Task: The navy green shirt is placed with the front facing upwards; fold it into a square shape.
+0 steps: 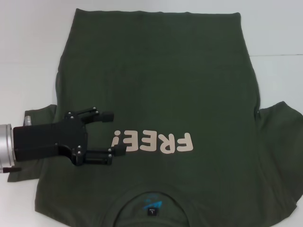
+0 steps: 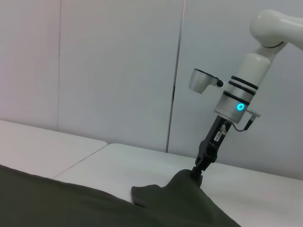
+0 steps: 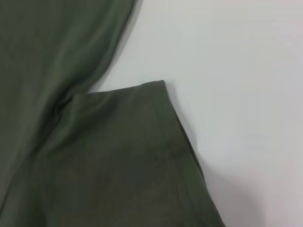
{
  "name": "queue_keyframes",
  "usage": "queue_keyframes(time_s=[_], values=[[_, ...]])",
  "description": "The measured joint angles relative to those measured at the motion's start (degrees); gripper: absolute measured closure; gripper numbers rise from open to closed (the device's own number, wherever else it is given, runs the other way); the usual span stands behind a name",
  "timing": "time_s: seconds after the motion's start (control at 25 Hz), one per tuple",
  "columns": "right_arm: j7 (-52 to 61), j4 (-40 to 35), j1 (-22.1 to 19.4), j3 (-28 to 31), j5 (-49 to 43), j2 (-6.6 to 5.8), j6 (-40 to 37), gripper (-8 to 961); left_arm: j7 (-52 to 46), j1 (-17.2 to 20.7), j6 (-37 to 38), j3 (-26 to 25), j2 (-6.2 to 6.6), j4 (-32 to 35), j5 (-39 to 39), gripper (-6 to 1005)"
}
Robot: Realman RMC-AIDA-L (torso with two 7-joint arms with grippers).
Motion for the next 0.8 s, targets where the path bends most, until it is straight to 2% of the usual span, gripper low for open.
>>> queue_keyframes(time_s=[0.36, 0.8], values=[[-0.79, -0.49, 0.98, -0.12, 0.12, 0.48, 0.77, 946, -0.09, -0.27, -0.45, 0.04, -0.18, 0.00, -0.02, 66], [-2.09, -6.86, 3.03, -0.19, 4.12, 2.10, -6.91, 945, -0.44, -0.28, -0.54, -0.02, -0.27, 0.00, -0.02, 67]])
